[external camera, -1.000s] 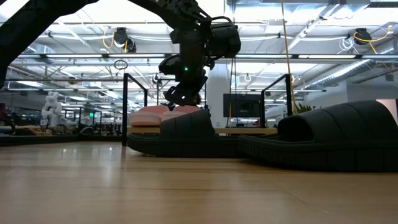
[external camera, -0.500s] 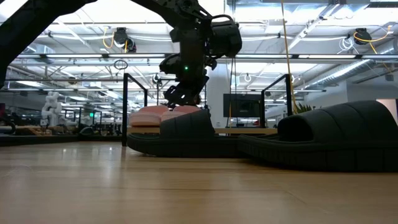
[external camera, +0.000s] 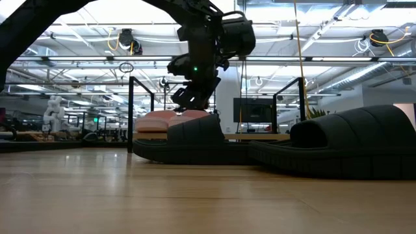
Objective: Pick and place slides into the shelf
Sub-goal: Put the top black slipper on the shelf
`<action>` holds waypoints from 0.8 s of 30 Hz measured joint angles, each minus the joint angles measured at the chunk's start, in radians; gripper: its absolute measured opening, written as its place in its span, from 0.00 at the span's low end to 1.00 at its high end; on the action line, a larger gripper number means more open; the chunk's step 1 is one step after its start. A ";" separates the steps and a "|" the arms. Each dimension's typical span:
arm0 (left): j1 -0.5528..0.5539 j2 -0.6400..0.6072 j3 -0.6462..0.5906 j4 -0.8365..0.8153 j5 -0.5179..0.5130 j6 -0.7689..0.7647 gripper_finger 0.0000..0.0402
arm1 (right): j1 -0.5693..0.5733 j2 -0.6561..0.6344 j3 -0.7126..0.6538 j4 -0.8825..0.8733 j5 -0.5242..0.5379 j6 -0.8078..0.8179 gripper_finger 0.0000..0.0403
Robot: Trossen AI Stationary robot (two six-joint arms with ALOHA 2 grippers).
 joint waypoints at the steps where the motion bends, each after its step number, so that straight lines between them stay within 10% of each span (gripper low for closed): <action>1: -0.003 0.000 0.000 0.000 0.000 0.001 0.21 | 0.000 0.000 0.000 0.000 0.000 0.000 0.29; 18: -0.113 -0.024 0.002 0.000 -0.016 0.000 0.21 | 0.000 0.000 0.000 0.000 0.000 0.000 0.29; 24: -0.250 -0.102 0.014 0.110 0.032 0.221 0.21 | 0.000 0.000 0.000 0.000 0.005 0.018 0.29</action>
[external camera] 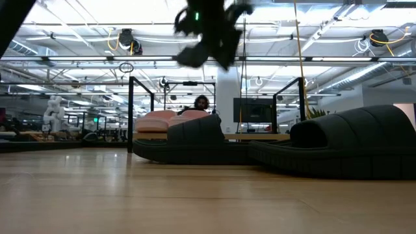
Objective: Pick and place slides into the shelf
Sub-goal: Put the top black slipper on the shelf
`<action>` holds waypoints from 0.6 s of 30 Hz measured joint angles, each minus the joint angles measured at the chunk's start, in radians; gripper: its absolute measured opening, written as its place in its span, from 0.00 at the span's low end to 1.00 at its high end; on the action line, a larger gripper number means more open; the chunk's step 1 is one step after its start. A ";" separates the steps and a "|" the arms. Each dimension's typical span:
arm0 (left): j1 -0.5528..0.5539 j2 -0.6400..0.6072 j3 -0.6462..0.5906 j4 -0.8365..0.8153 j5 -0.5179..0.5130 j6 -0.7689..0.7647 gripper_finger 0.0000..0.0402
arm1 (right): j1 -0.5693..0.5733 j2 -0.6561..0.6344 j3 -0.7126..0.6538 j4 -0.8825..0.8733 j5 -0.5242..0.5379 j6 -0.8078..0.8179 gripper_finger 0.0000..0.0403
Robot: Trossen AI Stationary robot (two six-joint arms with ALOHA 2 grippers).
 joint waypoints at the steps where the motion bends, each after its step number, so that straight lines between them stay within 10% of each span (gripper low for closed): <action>1: -0.029 -0.015 0.001 0.032 0.027 0.077 0.21 | 0.000 0.000 0.000 0.000 0.003 0.014 0.29; 10: -0.303 -0.098 0.001 0.283 0.163 0.645 0.21 | 0.020 0.031 -0.042 -0.159 0.051 0.208 0.29; 18: -0.511 -0.130 0.001 0.223 0.127 0.754 0.21 | 0.269 0.144 -0.167 -0.297 -0.078 0.428 0.29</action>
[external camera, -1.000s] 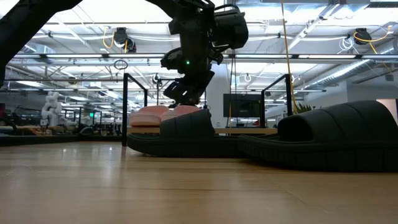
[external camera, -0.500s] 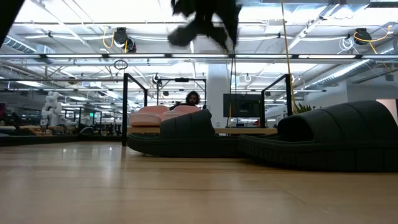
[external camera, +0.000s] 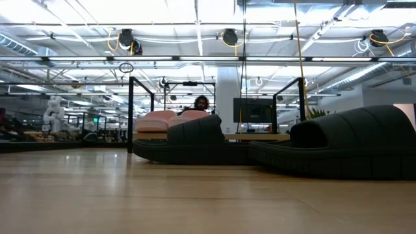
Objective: Pick and place slides into the shelf
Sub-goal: Put the top black slipper on the shelf
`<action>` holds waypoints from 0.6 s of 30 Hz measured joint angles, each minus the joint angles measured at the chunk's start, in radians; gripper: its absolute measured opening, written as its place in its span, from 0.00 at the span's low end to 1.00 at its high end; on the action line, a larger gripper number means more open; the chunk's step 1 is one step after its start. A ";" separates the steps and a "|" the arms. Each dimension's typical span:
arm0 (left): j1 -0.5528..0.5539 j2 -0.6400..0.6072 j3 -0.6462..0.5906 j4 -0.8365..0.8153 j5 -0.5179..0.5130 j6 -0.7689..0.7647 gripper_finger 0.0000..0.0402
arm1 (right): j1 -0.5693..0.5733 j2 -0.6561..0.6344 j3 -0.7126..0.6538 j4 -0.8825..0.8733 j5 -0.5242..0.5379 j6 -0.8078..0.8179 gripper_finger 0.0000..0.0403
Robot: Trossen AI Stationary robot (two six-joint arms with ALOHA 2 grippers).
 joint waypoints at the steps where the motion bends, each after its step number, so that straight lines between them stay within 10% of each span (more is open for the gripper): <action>1: -0.021 -0.005 0.000 -0.034 -0.004 -0.012 0.21 | 0.037 0.021 -0.011 -0.001 -0.049 0.031 0.29; 8: -0.136 -0.040 0.000 -0.301 -0.064 -0.148 0.21 | 0.137 0.165 -0.034 -0.013 -0.523 0.342 0.20; 18: -0.206 -0.039 0.000 -0.456 -0.055 -0.298 0.21 | -0.047 0.391 -0.029 0.147 -1.190 0.722 0.15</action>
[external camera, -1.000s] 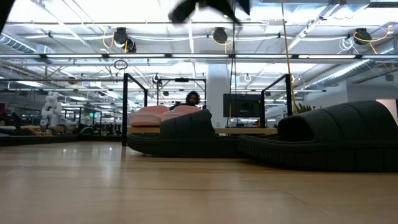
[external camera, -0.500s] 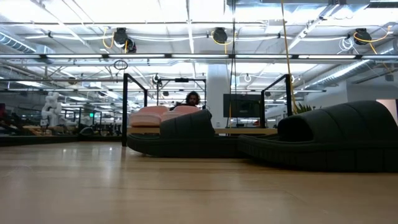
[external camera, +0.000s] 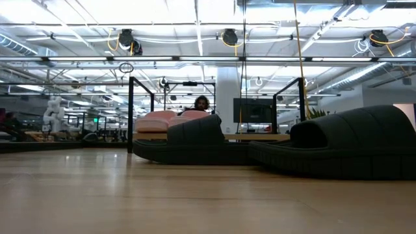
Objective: Pick and place slides into the shelf
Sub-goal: Put the top black slipper on the shelf
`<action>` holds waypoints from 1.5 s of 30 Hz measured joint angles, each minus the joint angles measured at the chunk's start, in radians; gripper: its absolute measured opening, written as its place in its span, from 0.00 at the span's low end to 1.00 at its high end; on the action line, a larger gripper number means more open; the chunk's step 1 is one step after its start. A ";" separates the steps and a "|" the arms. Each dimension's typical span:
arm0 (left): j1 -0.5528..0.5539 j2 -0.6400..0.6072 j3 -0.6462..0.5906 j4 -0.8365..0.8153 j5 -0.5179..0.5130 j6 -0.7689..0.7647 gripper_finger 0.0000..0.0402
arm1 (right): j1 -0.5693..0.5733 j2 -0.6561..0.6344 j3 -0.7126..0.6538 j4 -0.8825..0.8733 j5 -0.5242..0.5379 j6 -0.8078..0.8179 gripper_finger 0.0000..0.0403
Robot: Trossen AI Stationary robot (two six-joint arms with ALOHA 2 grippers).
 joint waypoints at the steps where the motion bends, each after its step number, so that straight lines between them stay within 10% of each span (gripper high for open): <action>1: -0.003 0.000 0.000 0.000 0.000 0.000 0.21 | -0.023 0.024 0.003 0.002 -0.076 0.041 0.15; 5: -0.013 0.000 0.000 -0.003 0.000 0.000 0.21 | -0.107 0.119 0.005 -0.015 -0.295 0.128 0.15; 11: -0.015 0.000 0.000 -0.006 0.000 -0.005 0.21 | -0.181 0.261 0.005 -0.069 -0.312 0.055 0.15; 23: -0.015 0.000 0.000 -0.025 0.010 0.001 0.21 | -0.243 0.392 0.005 -0.158 0.016 -0.639 0.15; 45: 0.037 0.000 0.000 -0.121 0.060 0.000 0.21 | -0.272 0.436 0.002 -0.239 0.141 -0.775 0.38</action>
